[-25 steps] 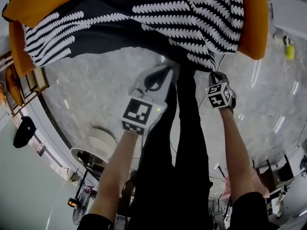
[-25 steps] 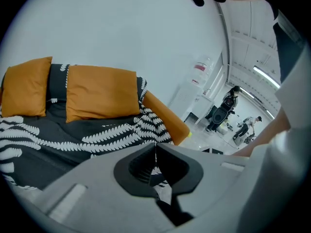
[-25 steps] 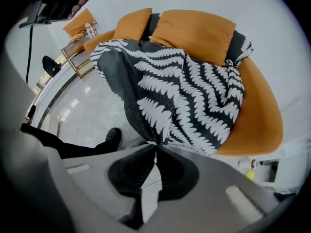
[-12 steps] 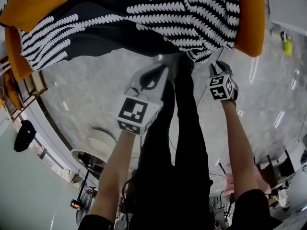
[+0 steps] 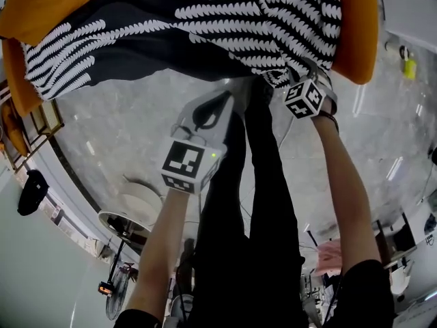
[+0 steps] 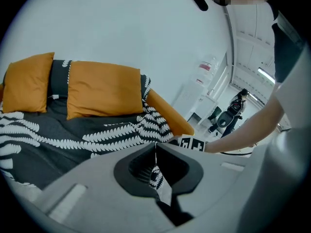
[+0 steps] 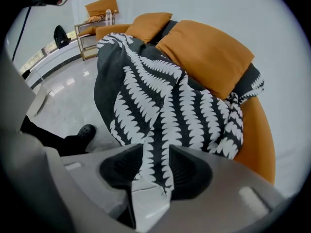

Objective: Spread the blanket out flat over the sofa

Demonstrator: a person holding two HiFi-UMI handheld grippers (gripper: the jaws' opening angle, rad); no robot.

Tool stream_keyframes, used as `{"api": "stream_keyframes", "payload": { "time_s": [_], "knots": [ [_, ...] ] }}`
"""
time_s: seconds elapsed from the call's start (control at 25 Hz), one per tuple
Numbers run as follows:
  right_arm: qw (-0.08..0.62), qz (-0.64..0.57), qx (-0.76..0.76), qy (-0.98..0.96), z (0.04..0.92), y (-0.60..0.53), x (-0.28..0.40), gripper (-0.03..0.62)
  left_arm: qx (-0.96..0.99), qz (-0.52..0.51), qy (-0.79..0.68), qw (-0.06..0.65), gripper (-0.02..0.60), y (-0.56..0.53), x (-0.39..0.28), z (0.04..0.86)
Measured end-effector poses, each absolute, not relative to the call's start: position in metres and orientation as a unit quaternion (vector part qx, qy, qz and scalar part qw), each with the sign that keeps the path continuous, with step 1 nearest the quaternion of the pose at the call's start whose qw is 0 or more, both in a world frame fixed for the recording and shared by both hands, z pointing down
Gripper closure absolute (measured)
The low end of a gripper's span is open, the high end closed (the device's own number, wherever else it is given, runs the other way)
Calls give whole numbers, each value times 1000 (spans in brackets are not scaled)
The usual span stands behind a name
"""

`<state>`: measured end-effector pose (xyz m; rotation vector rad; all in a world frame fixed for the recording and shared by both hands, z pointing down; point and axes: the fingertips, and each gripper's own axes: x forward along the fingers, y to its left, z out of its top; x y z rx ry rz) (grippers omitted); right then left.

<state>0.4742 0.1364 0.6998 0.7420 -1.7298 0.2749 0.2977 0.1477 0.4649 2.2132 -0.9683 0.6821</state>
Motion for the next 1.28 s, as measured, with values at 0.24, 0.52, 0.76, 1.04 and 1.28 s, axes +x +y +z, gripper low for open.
{"api": "stream_keyframes", "payload": {
  "time_s": [0.24, 0.52, 0.76, 1.04, 1.28],
  "knots": [
    [620, 61, 240, -744, 741, 106, 446, 424, 819, 259, -392, 330, 569, 135, 281, 480],
    [656, 46, 179, -732, 769, 97, 454, 481, 804, 259, -413, 341, 569, 124, 281, 485],
    [636, 93, 199, -739, 765, 100, 459, 582, 802, 260, -418, 339, 569, 116, 302, 493],
    [606, 159, 359, -692, 699, 118, 499, 583, 810, 256, -411, 331, 569, 109, 316, 469],
    [610, 126, 431, -653, 643, 122, 566, 583, 819, 254, -402, 321, 569, 105, 328, 445]
  ]
}}
